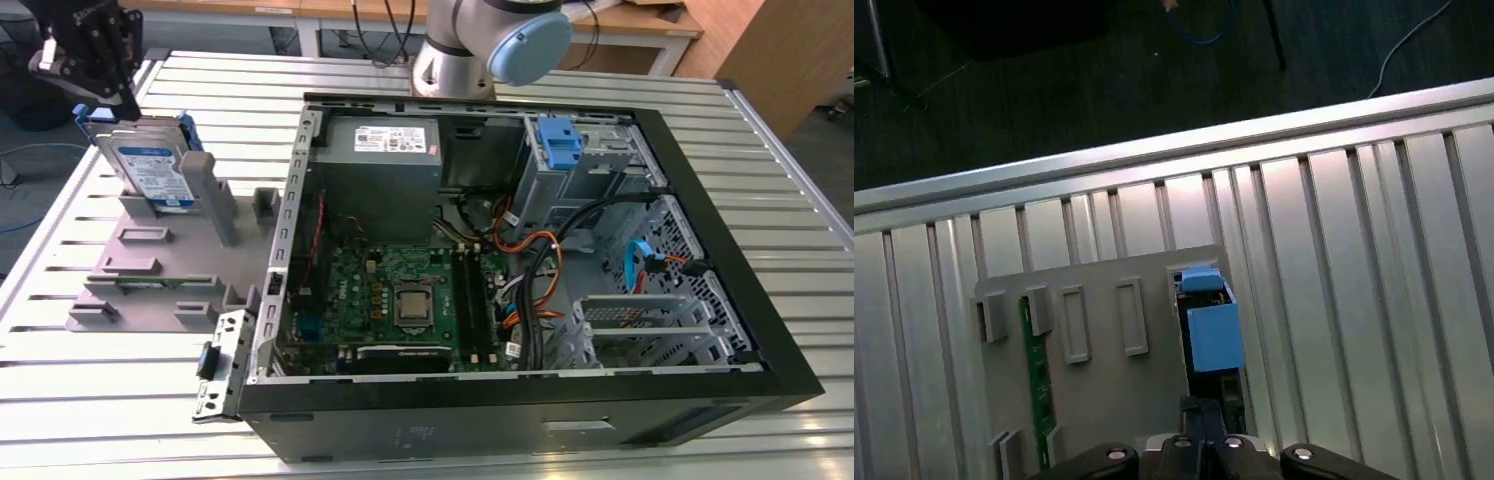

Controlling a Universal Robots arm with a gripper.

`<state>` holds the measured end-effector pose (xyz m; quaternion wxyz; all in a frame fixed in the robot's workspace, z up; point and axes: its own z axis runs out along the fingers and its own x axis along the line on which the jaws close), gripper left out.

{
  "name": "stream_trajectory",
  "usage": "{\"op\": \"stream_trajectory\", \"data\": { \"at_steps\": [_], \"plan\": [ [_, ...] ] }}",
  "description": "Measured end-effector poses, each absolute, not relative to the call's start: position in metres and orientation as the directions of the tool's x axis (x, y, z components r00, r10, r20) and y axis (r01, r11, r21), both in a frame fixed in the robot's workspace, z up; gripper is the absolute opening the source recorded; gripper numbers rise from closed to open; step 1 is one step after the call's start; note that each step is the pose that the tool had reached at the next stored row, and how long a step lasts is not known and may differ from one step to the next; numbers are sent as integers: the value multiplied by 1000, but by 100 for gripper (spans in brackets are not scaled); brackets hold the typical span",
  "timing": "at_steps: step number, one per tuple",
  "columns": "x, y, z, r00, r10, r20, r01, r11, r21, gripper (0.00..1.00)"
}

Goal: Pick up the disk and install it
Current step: 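Pick up the disk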

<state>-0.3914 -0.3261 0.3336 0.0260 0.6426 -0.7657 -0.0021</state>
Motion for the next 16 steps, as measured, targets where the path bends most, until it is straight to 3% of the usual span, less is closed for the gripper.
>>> {"op": "stream_trajectory", "data": {
  "at_steps": [16],
  "plan": [
    [-392, -326, 333, -100, -995, 4, -995, 100, 30, 11]
  ]
}}
